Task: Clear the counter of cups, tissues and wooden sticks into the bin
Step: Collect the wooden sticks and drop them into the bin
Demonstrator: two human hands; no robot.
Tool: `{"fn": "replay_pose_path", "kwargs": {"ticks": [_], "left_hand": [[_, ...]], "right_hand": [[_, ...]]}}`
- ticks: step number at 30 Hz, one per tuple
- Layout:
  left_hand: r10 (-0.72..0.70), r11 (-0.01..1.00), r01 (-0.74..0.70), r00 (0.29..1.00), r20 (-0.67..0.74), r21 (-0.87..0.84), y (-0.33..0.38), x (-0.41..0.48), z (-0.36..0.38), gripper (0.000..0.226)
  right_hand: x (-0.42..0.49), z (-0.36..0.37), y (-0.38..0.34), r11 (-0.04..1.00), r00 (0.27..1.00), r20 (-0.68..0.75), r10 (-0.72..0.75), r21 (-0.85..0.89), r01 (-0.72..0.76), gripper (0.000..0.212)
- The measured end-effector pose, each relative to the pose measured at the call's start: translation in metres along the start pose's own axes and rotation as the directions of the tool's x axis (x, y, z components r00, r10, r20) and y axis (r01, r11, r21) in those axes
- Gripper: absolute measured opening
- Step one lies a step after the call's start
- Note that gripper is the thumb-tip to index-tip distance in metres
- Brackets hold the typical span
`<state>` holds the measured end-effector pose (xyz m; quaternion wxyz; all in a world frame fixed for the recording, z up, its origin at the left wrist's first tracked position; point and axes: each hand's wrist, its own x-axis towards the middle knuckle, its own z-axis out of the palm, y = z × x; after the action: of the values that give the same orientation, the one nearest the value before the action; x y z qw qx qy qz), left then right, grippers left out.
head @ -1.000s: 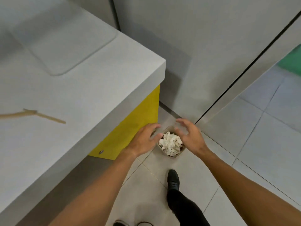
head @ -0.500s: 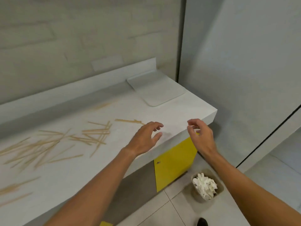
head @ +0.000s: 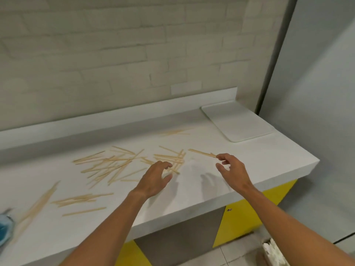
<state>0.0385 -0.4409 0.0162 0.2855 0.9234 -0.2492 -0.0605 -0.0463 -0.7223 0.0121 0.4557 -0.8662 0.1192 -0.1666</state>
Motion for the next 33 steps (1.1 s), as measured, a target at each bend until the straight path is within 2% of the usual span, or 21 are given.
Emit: {"fn": "replay_pose_path", "kwargs": {"ticks": [6,10,16,20,23,27,29,33], "left_hand": [[-0.039,0.999,0.039,0.999,-0.009,-0.011,-0.021,0.011,0.000,0.043],[-0.074,0.997,0.074,0.997,0.013,0.006,-0.022,0.035,0.003,0.057],[-0.239,0.968,0.224,0.960,0.143,0.116,-0.014,0.070,0.008,0.100],[-0.289,0.946,0.252,0.940,0.181,0.202,-0.018,0.090,0.022,0.110],[-0.302,0.942,0.268,0.939,0.163,0.200,-0.020,0.097,0.030,0.104],[-0.286,0.952,0.272,0.953,0.098,0.140,-0.017,0.104,0.032,0.084],[-0.287,0.953,0.279,0.956,0.057,0.119,-0.018,0.106,0.034,0.073],[-0.275,0.960,0.275,0.961,-0.006,0.046,-0.019,0.108,0.036,0.050]], "right_hand": [[0.024,0.021,-0.004,1.000,0.991,0.131,0.000,-0.030,0.004,0.027],[0.054,0.027,-0.004,0.996,0.975,0.220,0.017,-0.084,0.001,0.032],[0.098,0.044,0.006,0.926,0.937,0.319,0.145,-0.377,-0.015,0.060],[0.110,0.060,0.014,0.906,0.915,0.358,0.185,-0.423,-0.017,0.075],[0.117,0.069,0.022,0.904,0.922,0.368,0.119,-0.424,0.053,0.075],[0.126,0.071,0.029,0.924,0.906,0.420,0.044,-0.363,0.123,0.069],[0.128,0.073,0.031,0.932,0.897,0.442,-0.007,-0.323,0.167,0.053],[0.127,0.076,0.032,0.936,0.918,0.386,-0.093,-0.280,0.213,0.013]]}}
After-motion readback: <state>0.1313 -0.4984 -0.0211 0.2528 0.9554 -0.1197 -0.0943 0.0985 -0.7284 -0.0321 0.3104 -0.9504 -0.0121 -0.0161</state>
